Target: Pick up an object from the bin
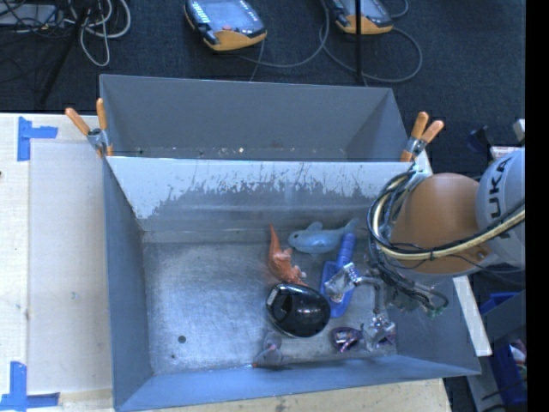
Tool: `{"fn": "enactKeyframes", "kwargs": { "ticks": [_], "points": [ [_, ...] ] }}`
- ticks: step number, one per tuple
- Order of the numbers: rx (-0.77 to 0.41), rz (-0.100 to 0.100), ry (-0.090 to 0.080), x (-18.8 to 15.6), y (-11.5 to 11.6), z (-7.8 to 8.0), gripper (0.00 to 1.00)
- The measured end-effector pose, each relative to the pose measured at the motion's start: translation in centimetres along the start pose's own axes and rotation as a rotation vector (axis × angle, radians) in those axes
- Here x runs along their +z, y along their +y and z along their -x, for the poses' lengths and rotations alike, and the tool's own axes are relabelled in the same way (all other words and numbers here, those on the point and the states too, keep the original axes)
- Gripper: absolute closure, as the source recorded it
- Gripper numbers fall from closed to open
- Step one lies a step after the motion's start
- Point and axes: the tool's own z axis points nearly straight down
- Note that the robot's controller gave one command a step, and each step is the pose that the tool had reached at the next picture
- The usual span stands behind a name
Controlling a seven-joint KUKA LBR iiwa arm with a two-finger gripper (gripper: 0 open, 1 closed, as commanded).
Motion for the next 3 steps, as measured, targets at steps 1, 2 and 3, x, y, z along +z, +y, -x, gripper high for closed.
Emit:
{"fn": "enactKeyframes", "kwargs": {
  "ticks": [1, 2, 3],
  "points": [
    [-0.134, -0.011, -0.022, 0.61, 1.36, 0.65, 1.00],
    [-0.135, -0.004, 0.000, 1.14, 1.42, -0.12, 0.00],
    [-0.139, -0.010, -0.025, 0.65, 1.54, 0.73, 1.00]
  ]
}}
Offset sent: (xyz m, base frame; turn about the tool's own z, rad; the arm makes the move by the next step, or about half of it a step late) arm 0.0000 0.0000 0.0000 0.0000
